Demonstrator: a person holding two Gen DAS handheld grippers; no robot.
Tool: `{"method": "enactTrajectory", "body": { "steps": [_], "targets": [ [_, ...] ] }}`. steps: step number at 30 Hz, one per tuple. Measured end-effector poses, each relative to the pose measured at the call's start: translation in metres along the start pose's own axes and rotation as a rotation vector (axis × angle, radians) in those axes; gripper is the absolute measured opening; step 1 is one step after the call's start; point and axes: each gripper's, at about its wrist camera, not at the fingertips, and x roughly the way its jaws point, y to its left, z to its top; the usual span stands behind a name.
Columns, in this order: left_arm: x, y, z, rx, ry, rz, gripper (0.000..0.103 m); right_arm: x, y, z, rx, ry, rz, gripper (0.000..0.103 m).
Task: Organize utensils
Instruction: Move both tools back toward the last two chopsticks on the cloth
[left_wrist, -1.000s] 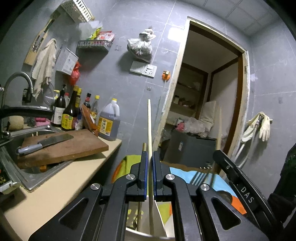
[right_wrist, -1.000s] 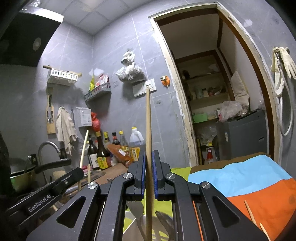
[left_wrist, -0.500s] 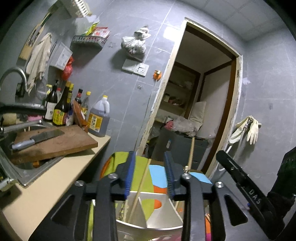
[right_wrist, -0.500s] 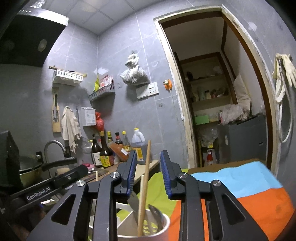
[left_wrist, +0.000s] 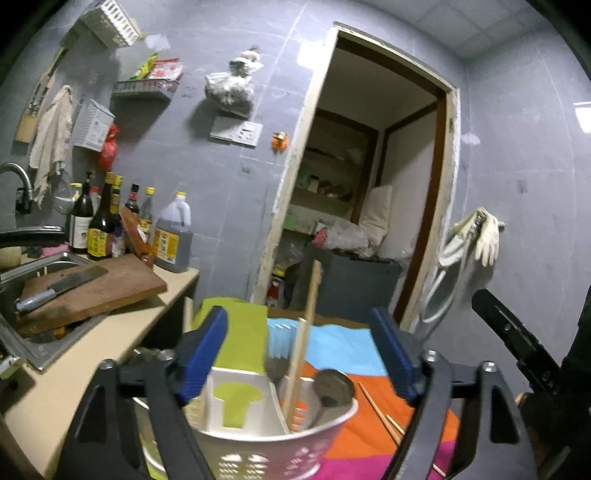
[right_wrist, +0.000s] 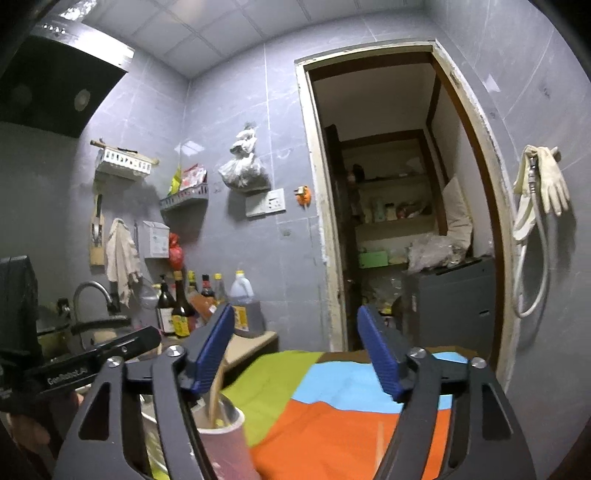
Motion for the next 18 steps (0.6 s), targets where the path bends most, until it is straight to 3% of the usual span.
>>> {"method": "enactTrajectory", "body": {
  "steps": [4, 8, 18],
  "targets": [
    [0.006, -0.018, -0.011, 0.028, 0.03, -0.014, 0.091, -0.013, -0.018, -0.005, -0.025, 0.04, -0.036, 0.086],
    [0.012, -0.034, -0.023, 0.044, 0.054, -0.037, 0.095, -0.022, -0.035, -0.01, -0.027, 0.074, -0.075, 0.103],
    [0.028, -0.064, -0.056, 0.076, 0.146, -0.05, 0.096, -0.032, -0.07, -0.032, -0.055, 0.216, -0.136, 0.103]
  ]
}}
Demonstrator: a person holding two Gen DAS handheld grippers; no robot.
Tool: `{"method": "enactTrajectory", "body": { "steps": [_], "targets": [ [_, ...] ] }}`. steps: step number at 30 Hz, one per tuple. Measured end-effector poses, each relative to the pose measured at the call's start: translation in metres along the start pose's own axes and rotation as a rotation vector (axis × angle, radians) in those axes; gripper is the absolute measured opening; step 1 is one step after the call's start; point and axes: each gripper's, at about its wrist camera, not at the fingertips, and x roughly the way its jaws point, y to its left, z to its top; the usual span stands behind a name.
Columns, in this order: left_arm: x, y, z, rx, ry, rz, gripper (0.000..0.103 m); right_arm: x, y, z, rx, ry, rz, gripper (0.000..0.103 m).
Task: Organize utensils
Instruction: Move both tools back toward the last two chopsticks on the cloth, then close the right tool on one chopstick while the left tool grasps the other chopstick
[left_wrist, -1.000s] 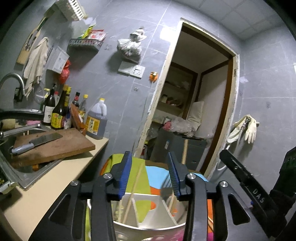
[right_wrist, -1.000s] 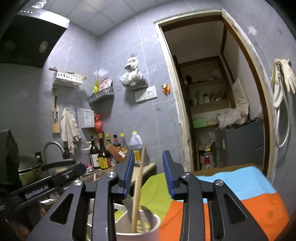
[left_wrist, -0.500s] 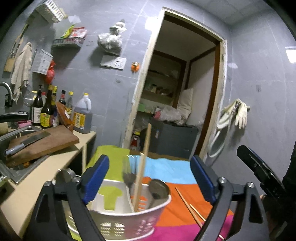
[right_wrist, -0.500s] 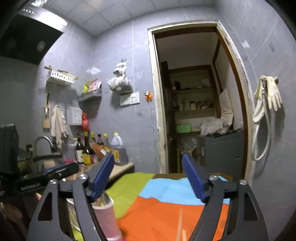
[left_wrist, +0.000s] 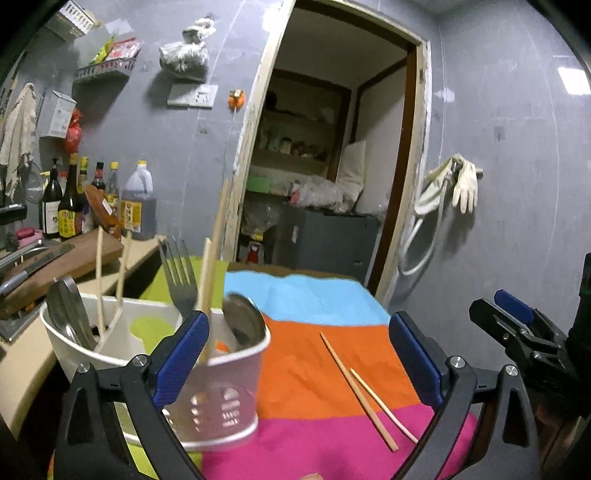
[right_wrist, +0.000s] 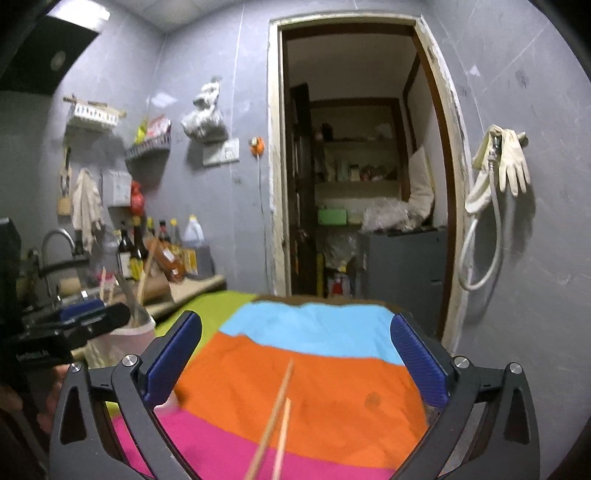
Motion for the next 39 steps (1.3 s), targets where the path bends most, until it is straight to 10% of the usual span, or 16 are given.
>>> {"method": "enactTrajectory", "body": {
  "steps": [16, 24, 39],
  "targets": [
    [0.027, -0.034, -0.038, 0.08, 0.189, 0.015, 0.096, 0.026, -0.022, -0.052, 0.009, 0.345, -0.003, 0.102],
    [0.043, -0.042, -0.053, 0.115, 0.26, 0.007, 0.095, 0.036, -0.026, -0.068, 0.023, 0.483, 0.051, 0.074],
    [0.082, -0.037, -0.063, 0.094, 0.504, -0.023, 0.048, 0.064, -0.004, -0.092, -0.035, 0.679, 0.176, 0.039]
  ]
}}
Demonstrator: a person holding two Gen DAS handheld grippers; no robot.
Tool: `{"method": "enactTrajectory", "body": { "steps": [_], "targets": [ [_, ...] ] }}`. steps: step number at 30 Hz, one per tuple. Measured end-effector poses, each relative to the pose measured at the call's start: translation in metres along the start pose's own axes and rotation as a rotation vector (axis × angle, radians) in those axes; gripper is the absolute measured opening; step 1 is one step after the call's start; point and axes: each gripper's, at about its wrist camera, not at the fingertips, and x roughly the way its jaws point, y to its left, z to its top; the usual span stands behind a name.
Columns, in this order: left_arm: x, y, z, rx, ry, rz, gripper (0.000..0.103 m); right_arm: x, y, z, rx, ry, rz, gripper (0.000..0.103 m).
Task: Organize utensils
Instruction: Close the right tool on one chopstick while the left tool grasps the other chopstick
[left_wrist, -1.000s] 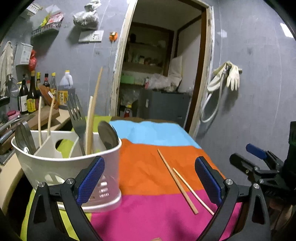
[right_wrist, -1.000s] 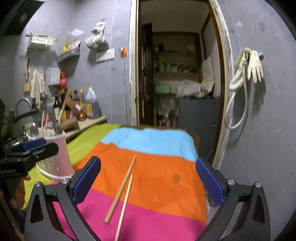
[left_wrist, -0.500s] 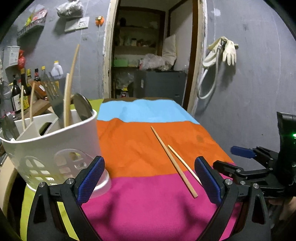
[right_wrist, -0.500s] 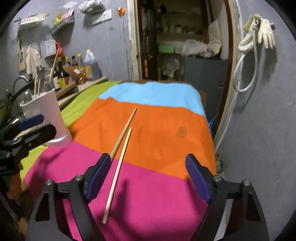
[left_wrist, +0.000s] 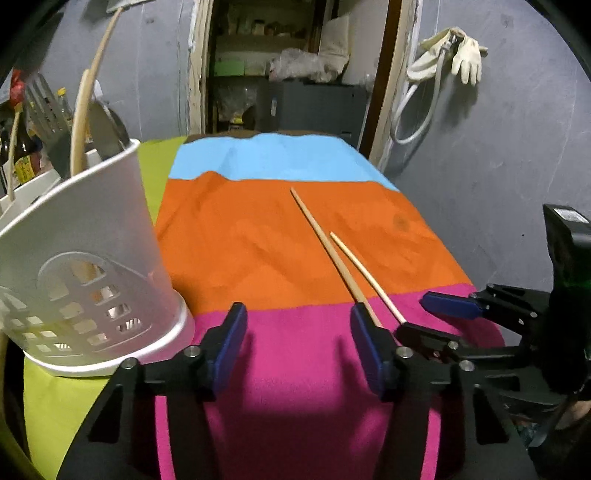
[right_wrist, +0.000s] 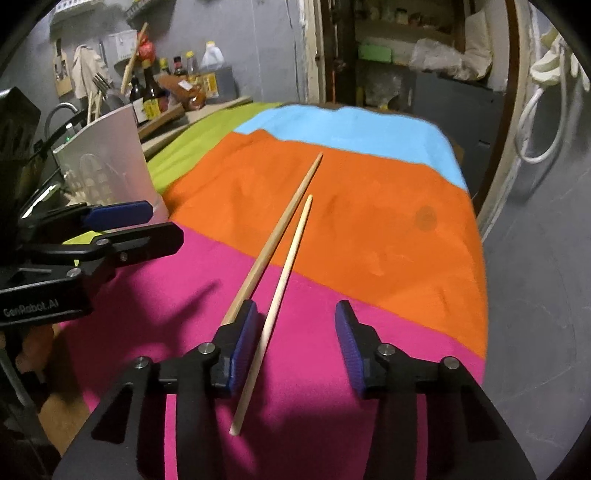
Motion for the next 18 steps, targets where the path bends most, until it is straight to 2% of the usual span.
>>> {"method": "enactTrajectory", "body": {
  "steps": [6, 11, 18],
  "targets": [
    [0.009, 0.001, 0.004, -0.018, 0.044, -0.001, 0.04, 0.018, -0.009, 0.019, 0.013, 0.021, 0.001, 0.029],
    [0.017, 0.0, 0.009, -0.024, 0.056, -0.005, 0.04, 0.03, -0.026, 0.03, 0.053, 0.032, 0.012, 0.009],
    [0.04, -0.003, 0.028, -0.057, 0.096, -0.054, 0.036, 0.028, -0.054, 0.03, 0.111, 0.015, -0.025, 0.005]
  ]
}}
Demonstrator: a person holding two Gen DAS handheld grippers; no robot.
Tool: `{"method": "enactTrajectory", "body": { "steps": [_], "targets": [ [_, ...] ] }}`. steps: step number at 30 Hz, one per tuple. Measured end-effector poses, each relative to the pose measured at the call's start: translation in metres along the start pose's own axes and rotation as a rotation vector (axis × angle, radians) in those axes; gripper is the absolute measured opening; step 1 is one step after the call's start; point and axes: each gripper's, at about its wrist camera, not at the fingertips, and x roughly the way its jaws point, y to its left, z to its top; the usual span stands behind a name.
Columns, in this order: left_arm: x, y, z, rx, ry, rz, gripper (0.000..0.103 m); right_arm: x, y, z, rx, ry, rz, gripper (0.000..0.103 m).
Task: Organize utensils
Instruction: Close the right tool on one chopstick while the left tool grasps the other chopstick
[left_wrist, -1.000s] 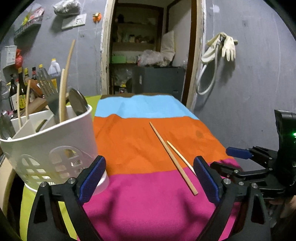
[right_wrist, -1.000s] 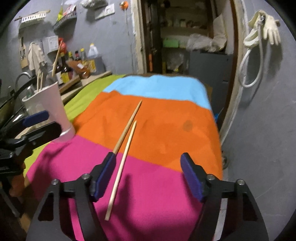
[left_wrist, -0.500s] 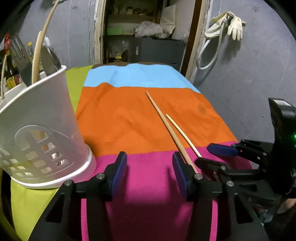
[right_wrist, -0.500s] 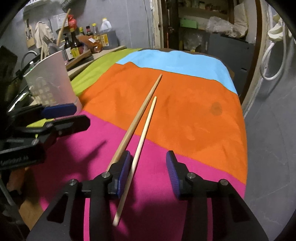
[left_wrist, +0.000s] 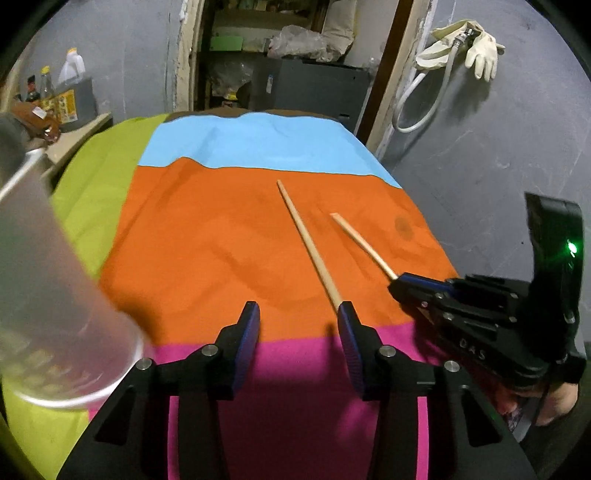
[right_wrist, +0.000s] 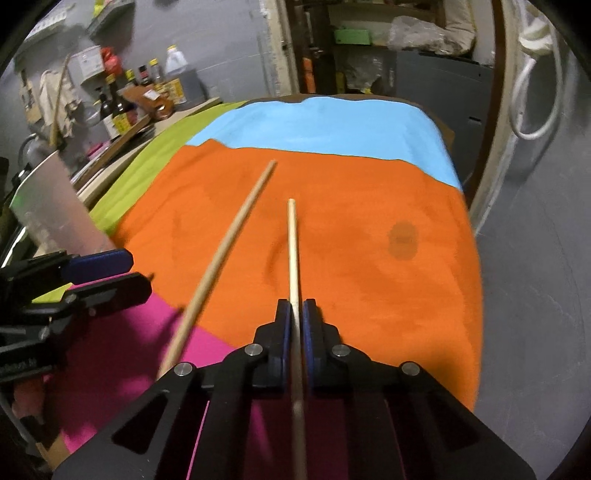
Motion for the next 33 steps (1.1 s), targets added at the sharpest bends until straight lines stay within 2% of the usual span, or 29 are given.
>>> {"method": "enactTrajectory", "body": {
  "steps": [4, 10, 14, 16, 21, 28, 33],
  "targets": [
    [0.019, -0.001, 0.013, -0.024, 0.052, -0.031, 0.031, -0.003, -0.015, 0.001, 0.026, -0.006, -0.021, 0.005],
    [0.045, 0.002, 0.034, -0.054, 0.117, -0.047, 0.021, 0.004, -0.023, 0.011, 0.04, 0.021, -0.007, 0.005],
    [0.052, 0.004, 0.045, -0.076, 0.133, -0.055, 0.016, 0.013, -0.021, 0.023, 0.024, 0.058, 0.004, 0.006],
    [0.054, 0.005, 0.047, -0.083, 0.148, -0.045, 0.01, 0.018, -0.023, 0.029, 0.039, 0.078, 0.018, 0.006],
    [0.052, 0.006, 0.048, -0.093, 0.17, -0.049, 0.007, 0.025, -0.026, 0.037, 0.065, 0.098, 0.037, 0.006],
    [0.04, 0.008, 0.041, -0.095, 0.148, -0.05, 0.004, 0.006, -0.022, 0.027, 0.096, 0.021, 0.064, 0.003],
    [0.01, 0.007, 0.029, -0.098, 0.055, -0.048, 0.004, -0.024, -0.008, 0.019, 0.114, -0.102, 0.09, 0.003]
  ]
}}
